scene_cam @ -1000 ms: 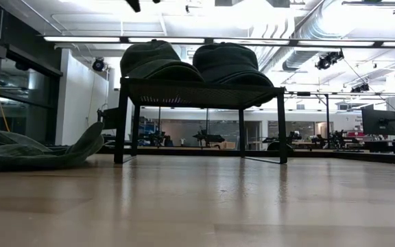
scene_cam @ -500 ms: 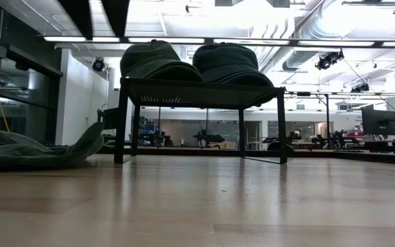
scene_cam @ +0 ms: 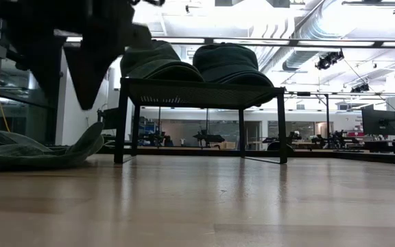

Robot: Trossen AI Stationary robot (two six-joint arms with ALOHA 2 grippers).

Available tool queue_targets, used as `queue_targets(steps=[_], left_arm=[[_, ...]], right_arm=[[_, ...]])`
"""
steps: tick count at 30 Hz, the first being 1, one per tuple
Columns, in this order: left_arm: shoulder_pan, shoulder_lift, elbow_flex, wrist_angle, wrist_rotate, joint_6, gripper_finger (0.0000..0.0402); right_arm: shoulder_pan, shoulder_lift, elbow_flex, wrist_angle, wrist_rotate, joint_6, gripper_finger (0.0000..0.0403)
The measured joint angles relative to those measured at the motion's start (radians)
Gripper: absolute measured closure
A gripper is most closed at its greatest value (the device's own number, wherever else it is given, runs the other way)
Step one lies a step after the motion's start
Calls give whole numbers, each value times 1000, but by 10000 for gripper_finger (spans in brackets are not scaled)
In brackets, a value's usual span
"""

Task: Pick & Place hat
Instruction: Stack the dark green cap on top of the dark green cap on the shelf

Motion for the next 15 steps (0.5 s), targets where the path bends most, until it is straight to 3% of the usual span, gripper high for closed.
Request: queue_targets(steps=[15], left_arm=[[0, 28, -118, 102, -5, -36, 127]], right_arm=[[29, 0, 0, 4, 33, 27, 206]])
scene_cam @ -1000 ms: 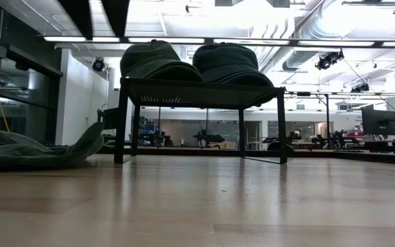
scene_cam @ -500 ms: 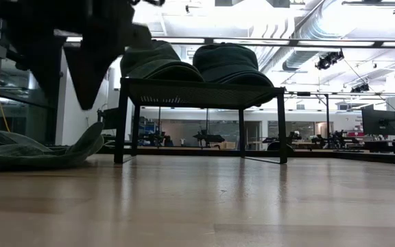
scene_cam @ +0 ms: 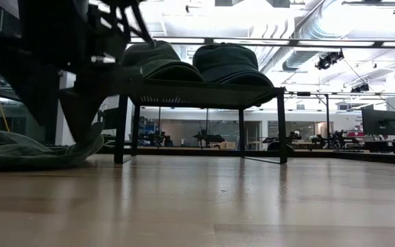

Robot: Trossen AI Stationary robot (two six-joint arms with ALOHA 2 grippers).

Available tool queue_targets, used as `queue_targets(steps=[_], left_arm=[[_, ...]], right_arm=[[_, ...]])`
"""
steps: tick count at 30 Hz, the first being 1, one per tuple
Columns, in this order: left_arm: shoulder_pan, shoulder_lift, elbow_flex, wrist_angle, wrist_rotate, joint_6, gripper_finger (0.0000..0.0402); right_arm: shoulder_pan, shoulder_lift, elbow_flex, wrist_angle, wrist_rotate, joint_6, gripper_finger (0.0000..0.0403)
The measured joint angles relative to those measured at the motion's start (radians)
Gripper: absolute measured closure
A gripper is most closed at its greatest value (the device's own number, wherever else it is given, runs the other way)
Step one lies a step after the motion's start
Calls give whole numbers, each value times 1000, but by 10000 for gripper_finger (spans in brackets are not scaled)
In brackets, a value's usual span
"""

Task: Pick & Place hat
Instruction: Stack the dark green cap on top of the dark green cap on the shelf

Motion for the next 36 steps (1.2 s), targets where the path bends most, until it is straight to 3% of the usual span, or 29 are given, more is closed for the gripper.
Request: queue_targets(steps=[20, 36], left_arm=[[0, 0, -97, 43, -17, 8, 127], [21, -5, -199, 71, 72, 1, 127]], right_arm=[[0, 0, 0, 2, -1, -49, 206], [0, 0, 0, 2, -1, -71, 206]])
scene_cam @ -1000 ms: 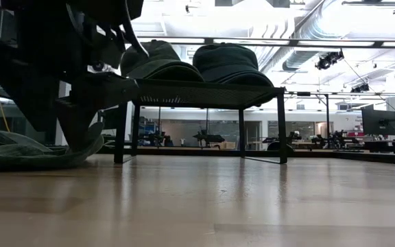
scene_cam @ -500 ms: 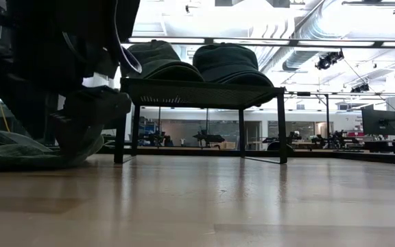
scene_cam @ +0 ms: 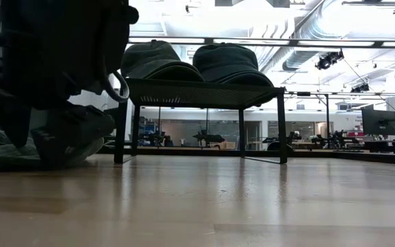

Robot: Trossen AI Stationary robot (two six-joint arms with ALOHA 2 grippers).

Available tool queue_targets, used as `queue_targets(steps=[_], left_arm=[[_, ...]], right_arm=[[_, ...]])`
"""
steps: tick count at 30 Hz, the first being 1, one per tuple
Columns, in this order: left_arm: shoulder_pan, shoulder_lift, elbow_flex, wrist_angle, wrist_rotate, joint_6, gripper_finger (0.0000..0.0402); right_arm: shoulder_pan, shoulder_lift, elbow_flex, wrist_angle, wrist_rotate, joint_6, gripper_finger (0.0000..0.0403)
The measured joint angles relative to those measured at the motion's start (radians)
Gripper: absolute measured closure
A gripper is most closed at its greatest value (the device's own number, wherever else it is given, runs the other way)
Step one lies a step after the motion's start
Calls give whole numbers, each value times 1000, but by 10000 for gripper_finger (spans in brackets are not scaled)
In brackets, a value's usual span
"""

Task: Pick & Place hat
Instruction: Stack the dark green cap on top of the dark green cap on the shelf

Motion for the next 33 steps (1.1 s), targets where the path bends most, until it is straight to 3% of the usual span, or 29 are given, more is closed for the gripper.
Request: queue_targets(steps=[8, 24, 33], left_arm=[[0, -2, -25, 29, 12, 26, 146], [1, 1, -27, 110, 65, 43, 387], [1, -9, 11, 134, 127, 175, 399]], right_arm=[[0, 0, 0, 0, 0, 0, 206], [0, 0, 0, 0, 0, 26, 206], [0, 0, 0, 0, -4, 27, 206]])
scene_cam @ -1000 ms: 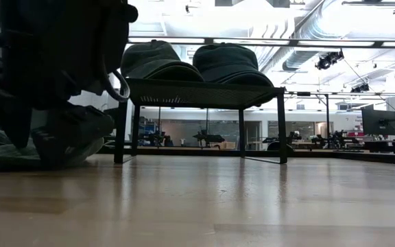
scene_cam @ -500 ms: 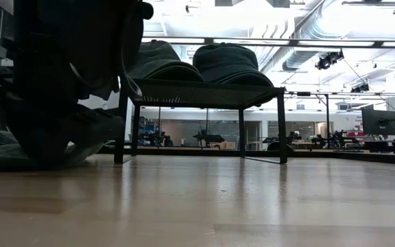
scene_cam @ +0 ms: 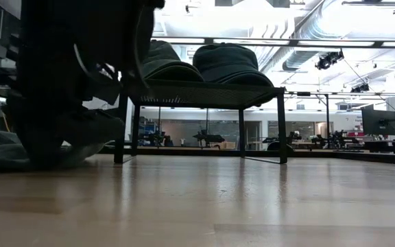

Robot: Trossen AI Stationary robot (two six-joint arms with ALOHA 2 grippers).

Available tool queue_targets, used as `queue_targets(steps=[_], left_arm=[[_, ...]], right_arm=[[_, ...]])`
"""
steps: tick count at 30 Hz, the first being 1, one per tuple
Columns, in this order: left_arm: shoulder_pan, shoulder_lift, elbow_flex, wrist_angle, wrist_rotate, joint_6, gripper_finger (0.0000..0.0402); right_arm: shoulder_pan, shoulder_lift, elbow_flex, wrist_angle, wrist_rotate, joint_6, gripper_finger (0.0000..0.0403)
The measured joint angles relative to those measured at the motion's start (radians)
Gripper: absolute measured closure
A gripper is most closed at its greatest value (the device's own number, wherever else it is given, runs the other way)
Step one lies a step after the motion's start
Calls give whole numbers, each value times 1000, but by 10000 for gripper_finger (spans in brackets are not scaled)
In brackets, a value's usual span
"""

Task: Pick & Place hat
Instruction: Stack the dark green cap on top of the dark green cap on the shelf

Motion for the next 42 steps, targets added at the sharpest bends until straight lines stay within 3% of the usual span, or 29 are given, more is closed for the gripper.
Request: queue_targets(steps=[4, 9, 17, 23, 32, 42], left_arm=[[-7, -28, 97, 68, 122, 78, 400], [-4, -41, 274, 28, 195, 183, 400], [-4, -43, 620, -115, 45, 251, 401], [-3, -43, 786, -177, -34, 296, 401], [33, -45, 906, -150, -102, 440, 402], [102, -47, 978, -31, -108, 683, 401]], right_arm=[[0, 0, 0, 0, -31, 3, 206], [0, 0, 0, -2, -74, 3, 206], [0, 0, -3, -24, -226, 1, 206], [58, 6, -3, -24, -351, -38, 206], [177, 57, -3, 11, -333, -146, 206], [208, 166, -3, 32, -254, -215, 206]])
